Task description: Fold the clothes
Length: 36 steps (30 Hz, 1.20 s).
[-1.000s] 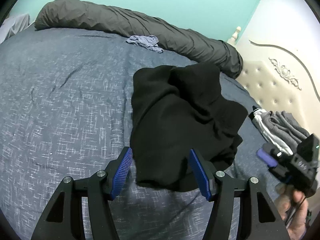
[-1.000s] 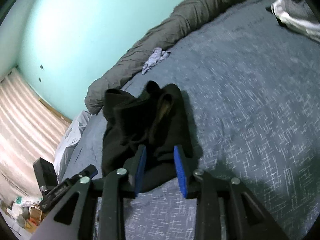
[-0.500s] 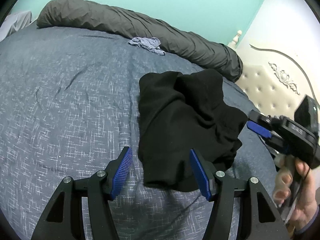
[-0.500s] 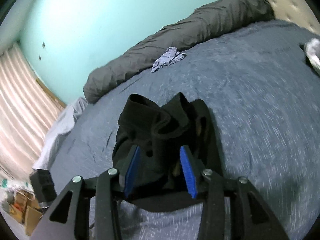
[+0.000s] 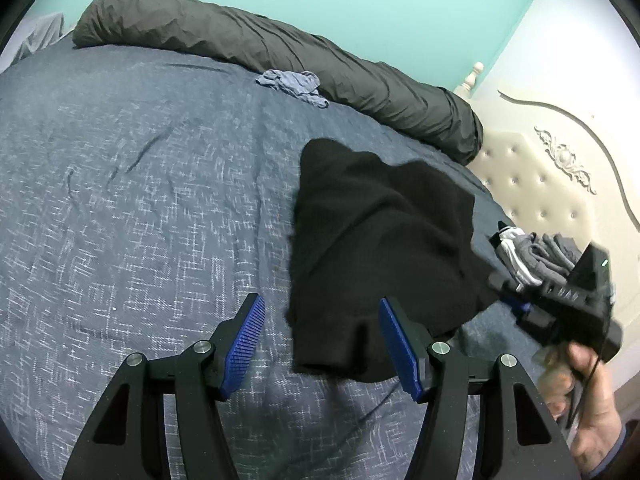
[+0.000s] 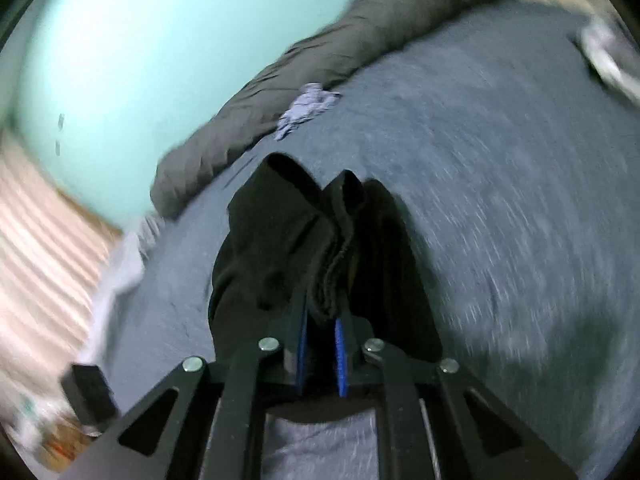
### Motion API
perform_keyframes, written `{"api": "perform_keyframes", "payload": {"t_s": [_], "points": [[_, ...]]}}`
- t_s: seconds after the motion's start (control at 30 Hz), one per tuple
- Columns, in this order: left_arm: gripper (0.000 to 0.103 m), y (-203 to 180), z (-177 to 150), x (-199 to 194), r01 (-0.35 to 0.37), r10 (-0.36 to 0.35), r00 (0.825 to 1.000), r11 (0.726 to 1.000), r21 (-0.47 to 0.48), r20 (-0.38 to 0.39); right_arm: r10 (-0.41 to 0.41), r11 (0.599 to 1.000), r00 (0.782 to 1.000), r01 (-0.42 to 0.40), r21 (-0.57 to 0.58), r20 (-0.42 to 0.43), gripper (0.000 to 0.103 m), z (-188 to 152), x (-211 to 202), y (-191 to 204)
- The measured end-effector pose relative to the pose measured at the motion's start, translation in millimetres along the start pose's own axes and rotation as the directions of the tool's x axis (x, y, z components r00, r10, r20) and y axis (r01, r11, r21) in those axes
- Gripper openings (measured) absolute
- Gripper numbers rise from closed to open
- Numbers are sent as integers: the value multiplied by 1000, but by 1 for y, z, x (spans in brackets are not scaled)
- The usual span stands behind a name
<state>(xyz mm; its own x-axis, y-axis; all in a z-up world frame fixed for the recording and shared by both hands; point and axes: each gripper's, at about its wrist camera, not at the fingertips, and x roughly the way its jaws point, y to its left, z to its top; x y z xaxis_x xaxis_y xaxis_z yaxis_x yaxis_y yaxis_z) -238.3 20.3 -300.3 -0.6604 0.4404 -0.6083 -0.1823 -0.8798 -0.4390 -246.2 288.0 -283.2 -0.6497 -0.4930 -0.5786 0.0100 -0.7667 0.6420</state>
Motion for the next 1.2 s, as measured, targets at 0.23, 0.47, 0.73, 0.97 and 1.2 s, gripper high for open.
{"api": "perform_keyframes", "payload": {"t_s": [0.23,0.47,0.73,0.97,1.2], "points": [[63,-5,-2,5,3,-3,1000,1000,9,-13,-4,997,999,7,74,-42,24,-7,0,-30],[63,-6,-2,10,16,-15,999,1000,21,-31,-57,996,998,58,-74,24,39,43,-11,-3],[63,-5,-2,13,22,-21,999,999,23,-44,-71,969,996,57,-239,-49,52,84,39,30],[63,-1,-1,14,23,-22,999,1000,12,-47,-134,953,989,109,-284,-69,9,88,72,33],[63,3,0,13,25,-26,999,1000,-7,-46,-203,958,979,200,-207,7,0,88,59,2]]}}
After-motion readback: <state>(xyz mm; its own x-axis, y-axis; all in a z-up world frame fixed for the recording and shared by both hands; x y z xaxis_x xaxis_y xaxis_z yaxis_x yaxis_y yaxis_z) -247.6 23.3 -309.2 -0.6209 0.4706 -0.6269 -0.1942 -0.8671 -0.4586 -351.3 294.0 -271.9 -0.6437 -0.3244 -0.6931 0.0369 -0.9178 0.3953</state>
